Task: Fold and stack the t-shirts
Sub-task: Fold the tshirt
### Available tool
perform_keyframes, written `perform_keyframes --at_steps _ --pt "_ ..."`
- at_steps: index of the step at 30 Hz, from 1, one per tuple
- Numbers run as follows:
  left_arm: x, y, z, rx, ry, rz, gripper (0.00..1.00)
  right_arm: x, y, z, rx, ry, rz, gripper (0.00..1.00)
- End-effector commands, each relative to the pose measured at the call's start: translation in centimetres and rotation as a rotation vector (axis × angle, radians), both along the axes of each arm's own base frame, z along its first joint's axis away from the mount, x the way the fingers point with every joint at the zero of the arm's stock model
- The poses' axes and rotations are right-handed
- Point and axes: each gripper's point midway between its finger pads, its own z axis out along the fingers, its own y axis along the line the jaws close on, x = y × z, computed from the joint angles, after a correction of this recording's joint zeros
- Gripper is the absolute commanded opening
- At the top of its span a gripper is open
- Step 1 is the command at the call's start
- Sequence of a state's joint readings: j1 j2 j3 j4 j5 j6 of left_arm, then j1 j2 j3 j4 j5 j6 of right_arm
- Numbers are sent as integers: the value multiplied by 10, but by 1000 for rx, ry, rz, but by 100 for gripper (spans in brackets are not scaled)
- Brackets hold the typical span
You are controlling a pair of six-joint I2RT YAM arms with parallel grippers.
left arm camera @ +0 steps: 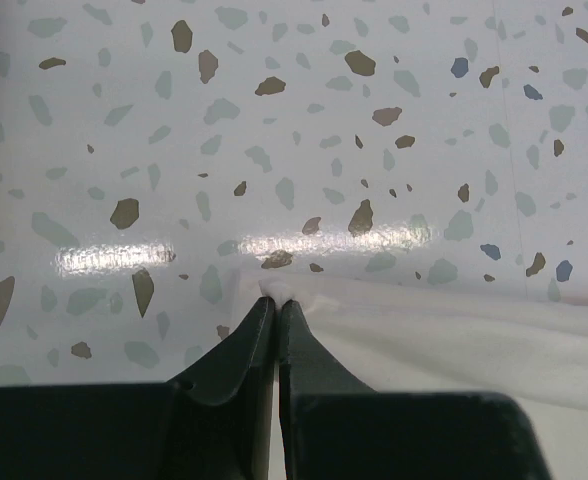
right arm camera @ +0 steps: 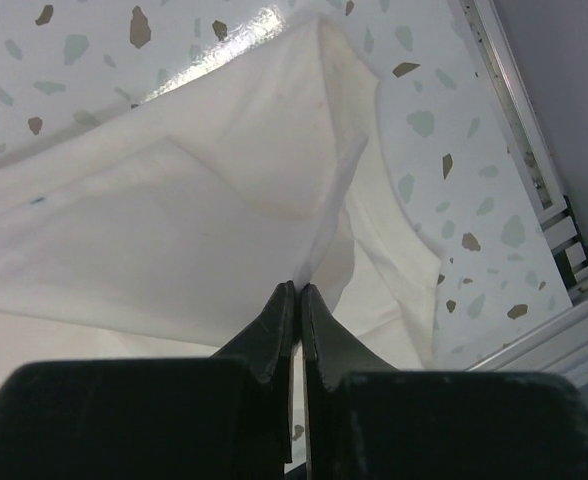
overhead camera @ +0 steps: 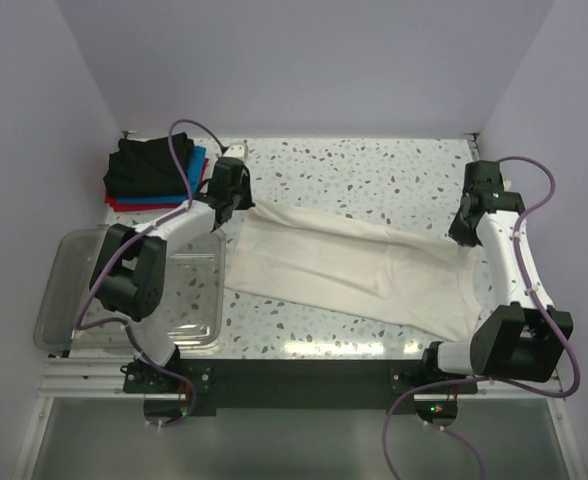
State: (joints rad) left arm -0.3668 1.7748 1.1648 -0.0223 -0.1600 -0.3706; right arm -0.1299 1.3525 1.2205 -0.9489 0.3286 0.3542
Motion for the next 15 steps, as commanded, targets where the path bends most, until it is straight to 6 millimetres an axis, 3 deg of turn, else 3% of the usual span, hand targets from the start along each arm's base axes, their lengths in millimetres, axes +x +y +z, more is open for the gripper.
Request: perform_keyframes --at_steps 1,15 --pt "6 -1 33 -4 -114 -49 0 -17 -6 10 -44 9 -9 0" --pt "-26 10 21 43 -63 -70 0 -59 -8 -4 -76 103 -27 0"
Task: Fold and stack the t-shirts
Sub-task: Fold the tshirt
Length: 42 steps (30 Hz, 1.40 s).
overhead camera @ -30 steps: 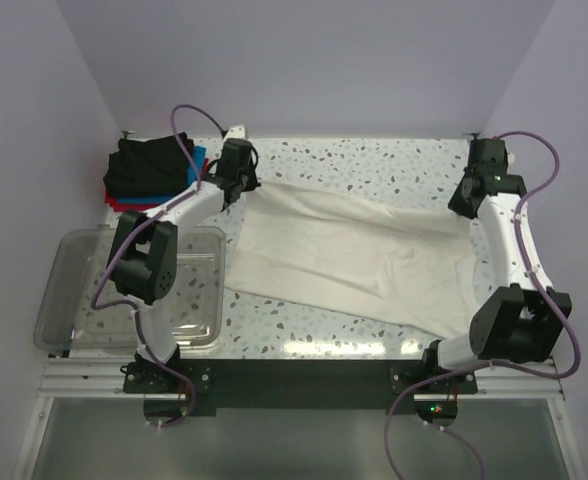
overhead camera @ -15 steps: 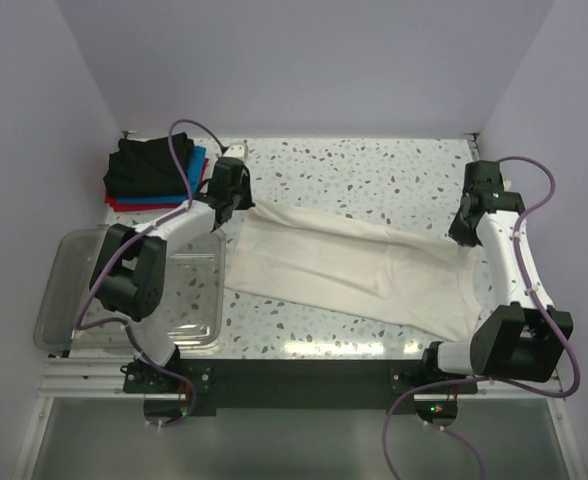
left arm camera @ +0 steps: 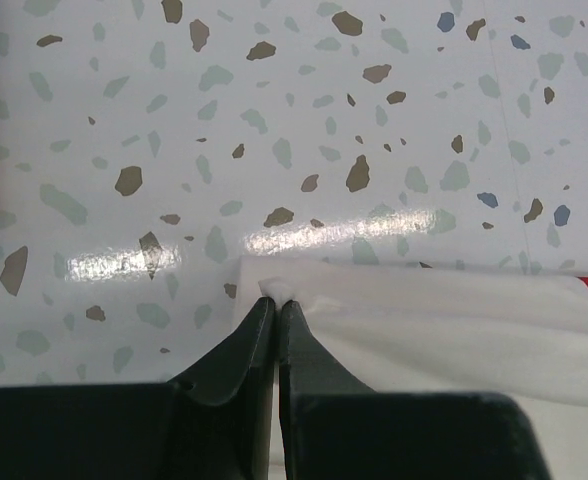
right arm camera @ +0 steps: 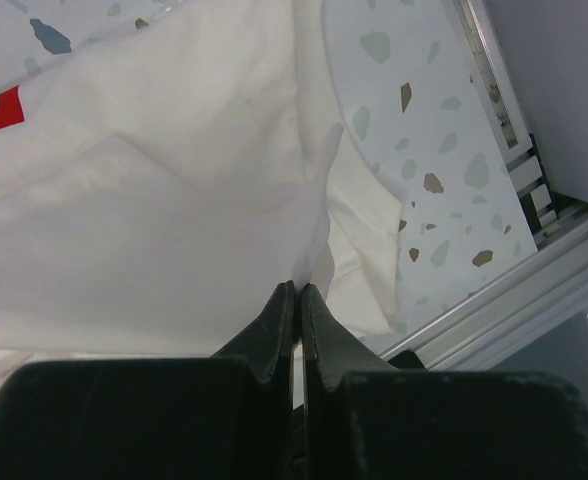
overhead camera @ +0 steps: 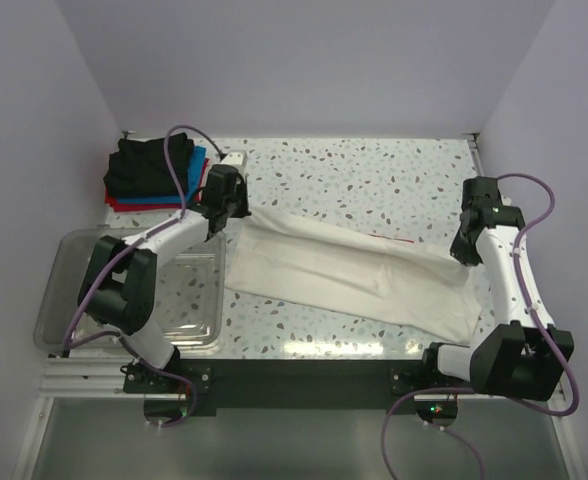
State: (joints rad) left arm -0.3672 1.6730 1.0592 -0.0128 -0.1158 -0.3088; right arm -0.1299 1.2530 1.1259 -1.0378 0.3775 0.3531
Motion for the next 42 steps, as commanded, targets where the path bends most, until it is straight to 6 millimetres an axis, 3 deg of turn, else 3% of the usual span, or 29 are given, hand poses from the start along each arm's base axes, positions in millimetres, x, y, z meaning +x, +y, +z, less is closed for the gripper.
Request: perform_keyframes --at_steps 1,3,5,7,8,10,11,13,15,18,19,21,22,23,25,30,37,42 --pt "-1 6 16 20 -51 0 0 -12 -7 6 -46 16 -9 0" --pt "-4 5 14 22 -46 -5 0 -14 -8 5 -54 35 -7 0" --pt "-13 7 11 30 -18 -9 8 -14 -9 7 -60 42 -6 0" --pt "-18 8 20 20 -44 -8 24 -16 -9 9 -56 53 3 0" --pt "-19 9 24 14 -55 -4 48 -16 -8 11 -52 52 4 0" --pt "-21 11 37 7 -82 3 64 -19 -5 15 -35 55 11 19" --pt "-18 9 47 -4 -100 6 67 -20 -3 17 -28 54 17 38" --pt "-15 8 57 -16 -107 11 76 -16 1 23 -11 24 31 50" --pt "-7 1 69 -51 -122 9 78 -7 4 26 5 -24 51 59" --pt "5 -15 70 -101 -101 -2 79 8 10 20 43 -57 79 61" --pt "9 -19 58 -95 -68 -1 79 11 11 17 49 -58 83 61" --pt "16 -30 60 -111 -61 -4 79 22 13 8 66 -57 88 61" --pt "18 -33 45 -99 -23 -6 79 27 14 5 73 -61 91 60" --pt "23 -40 48 -107 -23 -11 79 33 19 1 103 -67 111 60" --pt "25 -46 33 -100 21 -17 80 48 24 -11 135 -85 135 59" --pt "29 -65 21 -138 62 -54 80 73 37 -43 226 -87 154 53" --pt "21 -61 5 -128 109 -35 81 80 39 -88 257 -15 121 48" --pt "15 -53 0 -104 124 -17 81 79 36 -104 248 22 122 45"
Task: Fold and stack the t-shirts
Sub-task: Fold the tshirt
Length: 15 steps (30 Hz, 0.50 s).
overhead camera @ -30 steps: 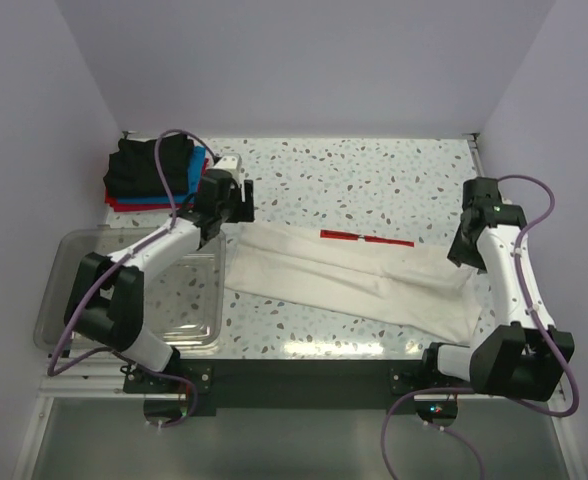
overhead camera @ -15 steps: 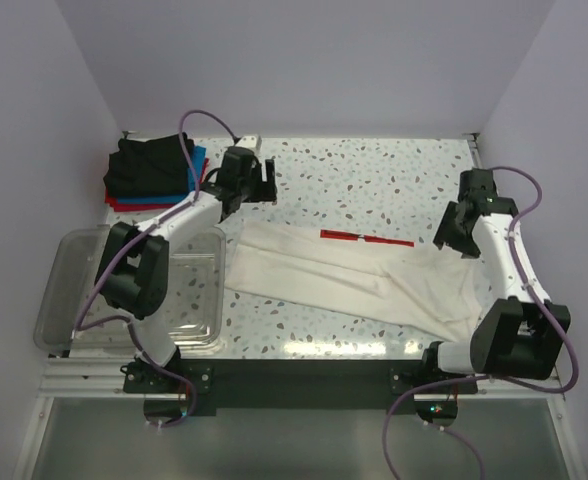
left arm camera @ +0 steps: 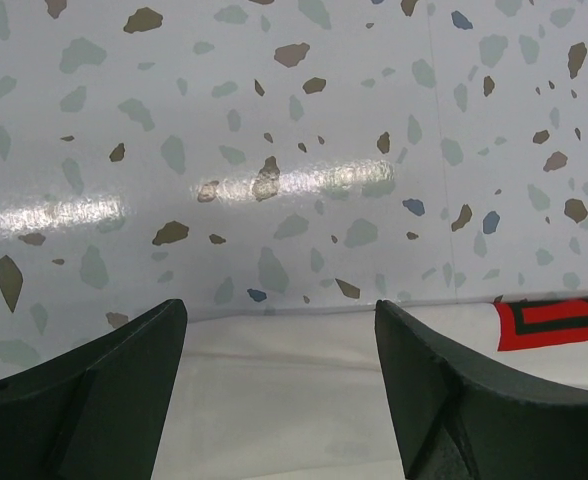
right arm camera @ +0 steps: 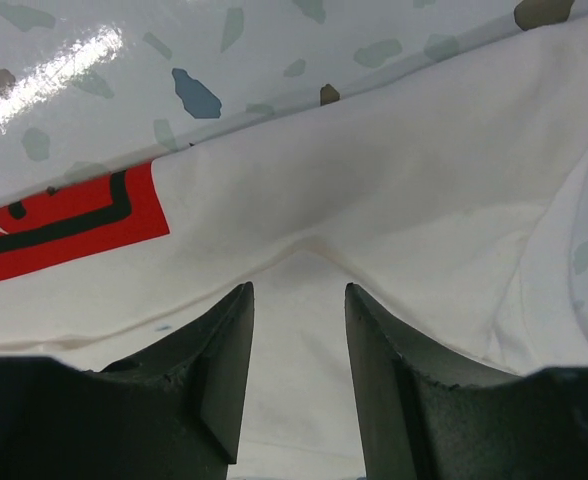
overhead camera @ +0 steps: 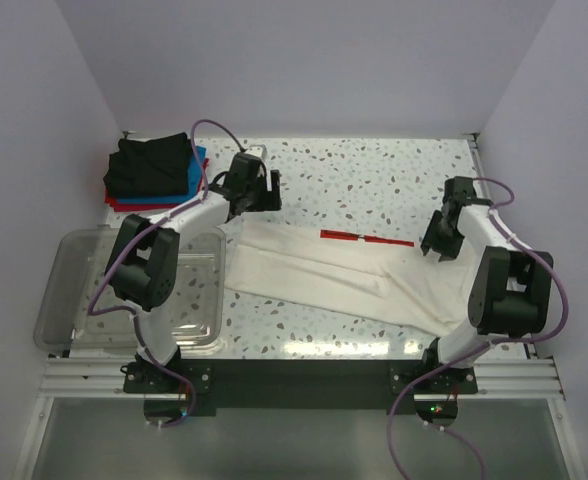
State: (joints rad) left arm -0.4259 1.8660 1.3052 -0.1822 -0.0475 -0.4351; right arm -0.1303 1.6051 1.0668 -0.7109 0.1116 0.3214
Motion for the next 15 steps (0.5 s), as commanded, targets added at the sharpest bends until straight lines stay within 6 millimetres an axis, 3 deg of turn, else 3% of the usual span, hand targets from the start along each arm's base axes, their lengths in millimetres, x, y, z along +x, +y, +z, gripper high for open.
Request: perform_keyframes --at_steps 1,9,15 --pt "0 2 15 -11 -23 18 81 9 0 -7 0 -27 -1 45" --pt "-2 7 13 4 -16 29 82 2 -3 -29 -14 25 -12 40" --pt "-3 9 13 14 -16 37 82 -1 -3 -23 -16 17 -21 20"
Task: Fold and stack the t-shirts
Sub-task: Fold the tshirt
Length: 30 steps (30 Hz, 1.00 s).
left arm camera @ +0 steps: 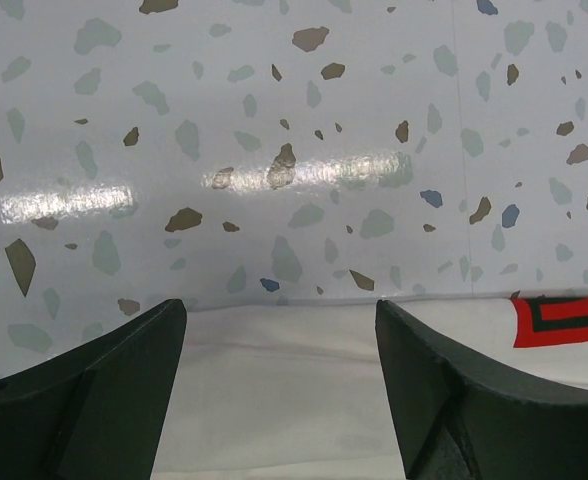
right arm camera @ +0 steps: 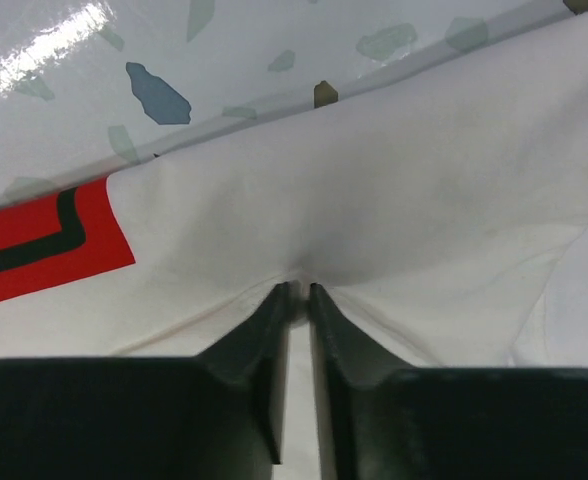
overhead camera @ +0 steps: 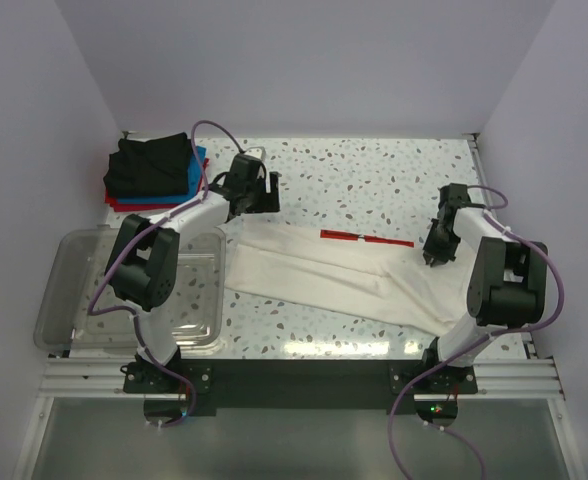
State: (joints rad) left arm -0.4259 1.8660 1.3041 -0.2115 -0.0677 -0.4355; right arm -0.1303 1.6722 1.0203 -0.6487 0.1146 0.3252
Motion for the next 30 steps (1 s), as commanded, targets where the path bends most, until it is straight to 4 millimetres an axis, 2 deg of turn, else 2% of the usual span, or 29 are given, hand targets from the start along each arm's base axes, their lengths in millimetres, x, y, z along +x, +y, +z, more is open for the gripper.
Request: perform_keyframes --at_steps 1,4,9,14,21,30 --pt "1 4 16 -7 -35 23 82 4 -3 7 -20 -36 -14 10" --pt "0 4 13 -6 -25 24 82 0 -2 11 -16 -27 -13 0" --pt "0 5 11 -3 -20 27 82 -11 5 26 5 -23 -1 0" --pt "-2 6 9 1 -14 26 82 -29 29 44 45 -6 55 0" --pt "-7 7 1 8 3 25 82 -57 75 51 127 51 139 0" --pt "-15 10 -7 3 23 31 82 -87 85 58 148 128 191 0"
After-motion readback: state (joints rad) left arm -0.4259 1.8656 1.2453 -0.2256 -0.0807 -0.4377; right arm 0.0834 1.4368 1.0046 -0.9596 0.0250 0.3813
